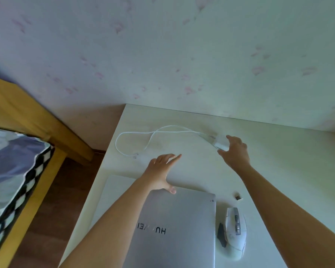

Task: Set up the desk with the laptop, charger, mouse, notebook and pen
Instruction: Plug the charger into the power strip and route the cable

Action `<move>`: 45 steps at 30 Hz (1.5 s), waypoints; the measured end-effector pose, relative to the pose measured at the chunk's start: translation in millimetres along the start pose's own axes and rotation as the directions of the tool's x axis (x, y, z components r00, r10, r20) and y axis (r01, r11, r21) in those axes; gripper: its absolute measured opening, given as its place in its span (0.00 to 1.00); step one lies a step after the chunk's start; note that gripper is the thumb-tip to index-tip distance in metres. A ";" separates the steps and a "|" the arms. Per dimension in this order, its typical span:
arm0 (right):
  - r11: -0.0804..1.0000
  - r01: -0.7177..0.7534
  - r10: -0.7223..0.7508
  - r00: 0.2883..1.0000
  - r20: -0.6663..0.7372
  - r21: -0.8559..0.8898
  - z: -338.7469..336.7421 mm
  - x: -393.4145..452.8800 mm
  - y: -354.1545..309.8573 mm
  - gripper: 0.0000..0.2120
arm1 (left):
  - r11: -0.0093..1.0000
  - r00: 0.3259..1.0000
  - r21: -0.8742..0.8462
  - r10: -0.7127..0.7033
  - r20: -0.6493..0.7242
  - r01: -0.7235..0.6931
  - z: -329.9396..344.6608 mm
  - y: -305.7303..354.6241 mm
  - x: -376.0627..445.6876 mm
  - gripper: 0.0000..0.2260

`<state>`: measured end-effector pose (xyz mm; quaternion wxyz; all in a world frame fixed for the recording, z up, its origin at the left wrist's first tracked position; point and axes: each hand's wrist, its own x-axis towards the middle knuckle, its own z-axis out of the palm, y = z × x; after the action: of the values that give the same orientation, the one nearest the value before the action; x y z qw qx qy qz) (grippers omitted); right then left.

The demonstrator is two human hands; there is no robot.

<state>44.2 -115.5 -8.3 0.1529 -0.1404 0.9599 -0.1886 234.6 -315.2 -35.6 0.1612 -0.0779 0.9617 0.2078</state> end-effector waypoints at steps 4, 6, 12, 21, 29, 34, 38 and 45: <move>0.978 0.067 -0.042 0.991 0.126 -0.199 6.0 25.8 -2.2 0.33 | 1.000 1.000 -0.001 -0.014 0.028 0.014 -0.5 -2.2 4.2 0.57; 0.965 0.083 -0.056 0.992 0.116 -0.250 8.0 30.7 -6.2 0.30 | 1.000 0.999 -0.007 -0.024 0.033 0.024 -0.1 -4.0 4.5 0.57; 0.972 0.088 -0.065 0.992 0.113 -0.216 12.2 27.2 -4.3 0.28 | 0.999 0.999 -0.016 -0.043 0.020 0.044 1.3 -4.2 2.1 0.57; 0.985 0.161 -0.161 0.987 -0.010 0.057 7.6 -9.9 -31.9 0.30 | 0.985 0.986 -0.142 -0.119 -0.115 0.102 2.6 10.2 -12.7 0.52; 0.800 0.411 -0.388 0.910 -0.147 0.436 -10.8 -65.7 -136.6 0.36 | 0.940 0.739 -0.341 -0.215 -0.638 -0.021 -57.3 14.6 -52.7 0.41; 0.662 0.476 -0.541 0.838 -0.071 0.579 3.4 -116.2 -223.9 0.38 | 0.984 0.580 -0.173 -0.160 -0.799 0.034 -99.9 -33.1 -109.4 0.39; 0.582 0.457 -0.626 0.780 0.011 0.673 32.1 -158.4 -292.5 0.45 | 0.987 0.522 -0.154 -0.151 -0.839 0.038 -114.4 -93.1 -172.3 0.32; 0.445 0.183 -0.616 0.773 0.152 0.876 109.2 -242.4 -409.5 0.29 | 0.838 0.506 -0.544 -0.457 -0.731 -0.030 -106.9 -193.3 -283.2 0.31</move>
<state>390.3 -435.2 119.5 0.3672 -0.3217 0.6273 -0.6068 511.9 -511.5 81.1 -0.3209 -0.3289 0.8127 0.3582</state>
